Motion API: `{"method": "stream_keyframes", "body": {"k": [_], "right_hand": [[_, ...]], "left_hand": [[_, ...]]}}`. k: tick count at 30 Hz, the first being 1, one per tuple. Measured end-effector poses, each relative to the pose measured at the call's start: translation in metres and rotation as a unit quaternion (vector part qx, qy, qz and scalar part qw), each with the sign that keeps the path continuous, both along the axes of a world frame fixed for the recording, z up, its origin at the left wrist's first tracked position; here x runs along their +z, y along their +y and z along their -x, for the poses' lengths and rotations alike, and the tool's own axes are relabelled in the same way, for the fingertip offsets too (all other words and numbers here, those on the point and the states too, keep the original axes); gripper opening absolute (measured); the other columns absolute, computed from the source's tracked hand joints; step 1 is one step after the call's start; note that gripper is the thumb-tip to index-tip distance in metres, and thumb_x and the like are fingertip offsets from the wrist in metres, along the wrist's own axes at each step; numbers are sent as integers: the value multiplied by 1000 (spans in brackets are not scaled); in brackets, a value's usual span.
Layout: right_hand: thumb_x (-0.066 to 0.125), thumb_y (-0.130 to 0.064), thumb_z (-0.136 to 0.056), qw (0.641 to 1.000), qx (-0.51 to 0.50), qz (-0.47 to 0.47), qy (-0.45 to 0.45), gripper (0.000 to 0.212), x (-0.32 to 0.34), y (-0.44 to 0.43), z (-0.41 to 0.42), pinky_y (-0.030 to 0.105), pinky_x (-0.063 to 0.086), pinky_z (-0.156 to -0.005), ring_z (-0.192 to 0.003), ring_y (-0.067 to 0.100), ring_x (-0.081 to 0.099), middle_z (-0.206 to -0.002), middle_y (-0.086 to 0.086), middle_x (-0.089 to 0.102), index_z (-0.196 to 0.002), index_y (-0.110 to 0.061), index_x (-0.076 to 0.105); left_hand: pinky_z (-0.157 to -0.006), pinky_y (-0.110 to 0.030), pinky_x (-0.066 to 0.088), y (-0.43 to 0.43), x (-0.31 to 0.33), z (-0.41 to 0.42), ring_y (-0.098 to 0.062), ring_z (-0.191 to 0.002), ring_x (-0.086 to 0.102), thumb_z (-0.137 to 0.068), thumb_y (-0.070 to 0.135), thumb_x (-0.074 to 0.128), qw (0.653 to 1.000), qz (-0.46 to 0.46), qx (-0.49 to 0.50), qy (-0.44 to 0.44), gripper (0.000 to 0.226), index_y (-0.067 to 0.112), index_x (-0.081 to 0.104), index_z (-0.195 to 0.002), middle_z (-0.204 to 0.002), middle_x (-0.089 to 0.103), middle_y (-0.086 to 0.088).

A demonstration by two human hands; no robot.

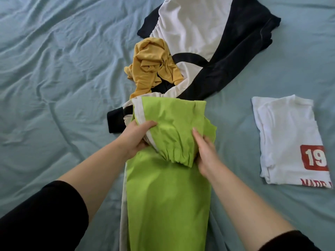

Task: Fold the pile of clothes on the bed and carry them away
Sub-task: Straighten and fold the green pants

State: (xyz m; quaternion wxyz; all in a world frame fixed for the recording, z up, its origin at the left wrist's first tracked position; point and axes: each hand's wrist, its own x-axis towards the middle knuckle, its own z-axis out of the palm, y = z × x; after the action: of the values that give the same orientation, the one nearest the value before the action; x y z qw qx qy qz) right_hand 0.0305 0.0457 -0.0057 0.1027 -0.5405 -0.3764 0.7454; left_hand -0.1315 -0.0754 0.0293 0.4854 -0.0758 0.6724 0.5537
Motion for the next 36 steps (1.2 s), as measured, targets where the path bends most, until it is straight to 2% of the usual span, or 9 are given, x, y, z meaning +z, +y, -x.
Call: {"method": "stream_keyframes", "body": {"k": [5,10,14,18,20,22,26,31,36], "right_hand": [[69,-42,-77,981,99,-146,-76,43,14,-26,-45,36,49,-95,-105,10,61,-117,-11,64,-117,-32,54],[70,-28,-85,963,219,-80,-136,35,-5,-50,-84,30,46,-90,-102,13,59,-124,1,61,-113,-25,49],[66,-53,-81,941,160,-253,-155,64,-3,-25,-59,27,47,-89,-105,14,59,-124,0,57,-131,-19,42],[33,-49,-97,708,331,-605,-152,59,-8,-27,-21,36,21,-115,-140,20,30,-151,6,36,-147,-18,29],[17,-52,-99,582,509,-617,-149,61,-24,-26,-20,35,-2,-118,-148,17,8,-161,1,12,-152,-23,16],[9,-56,-98,513,589,-589,-206,63,-41,-14,-32,35,-13,-118,-147,10,-13,-161,-5,-11,-152,-27,-6],[4,-65,-92,575,560,-533,-268,70,-48,-18,-47,38,-22,-115,-139,8,-33,-155,-6,-30,-144,-29,-27],[12,-84,-79,540,626,-528,-195,92,-39,-24,-94,44,-20,-115,-141,13,-32,-152,-3,-38,-143,-34,-30],[74,-40,-79,904,215,-317,-192,72,-25,-9,-87,39,35,-110,-131,24,41,-144,10,40,-139,-20,40]], "left_hand": [[-74,-46,60,-43,1,-32,-27,-89,73,-86,22,68,999,23,-32,-9,27,25,59,-111,-97,75,-3],[-87,-45,56,-84,-29,-77,-26,-96,69,-85,23,73,985,136,-57,-94,46,11,54,-125,-108,71,-8],[-91,-36,53,-75,-27,-54,-17,-107,65,-71,41,81,990,86,-7,116,62,22,49,-122,-126,62,-3],[-118,-39,16,-45,-27,-60,-21,-145,21,-91,45,56,754,204,-209,589,72,25,21,-151,-158,23,-3],[-120,-38,-2,-41,-43,-67,-19,-150,-1,-99,51,31,639,163,-436,612,67,29,0,-154,-163,1,-3],[-119,-35,-12,-52,-60,-61,-13,-146,-19,-95,62,7,609,197,-556,531,67,32,-19,-149,-161,-16,-1],[-116,-37,-20,-70,-74,-62,-14,-139,-36,-80,79,-4,649,249,-536,479,83,33,-36,-141,-154,-34,-1],[-112,-55,-21,-111,-62,-84,-17,-135,-44,-57,102,17,659,228,-564,442,114,44,-38,-137,-151,-42,2],[-115,-46,21,-102,-44,-79,-26,-145,19,-67,69,67,953,216,-85,193,110,33,6,-152,-159,12,-1]]}}
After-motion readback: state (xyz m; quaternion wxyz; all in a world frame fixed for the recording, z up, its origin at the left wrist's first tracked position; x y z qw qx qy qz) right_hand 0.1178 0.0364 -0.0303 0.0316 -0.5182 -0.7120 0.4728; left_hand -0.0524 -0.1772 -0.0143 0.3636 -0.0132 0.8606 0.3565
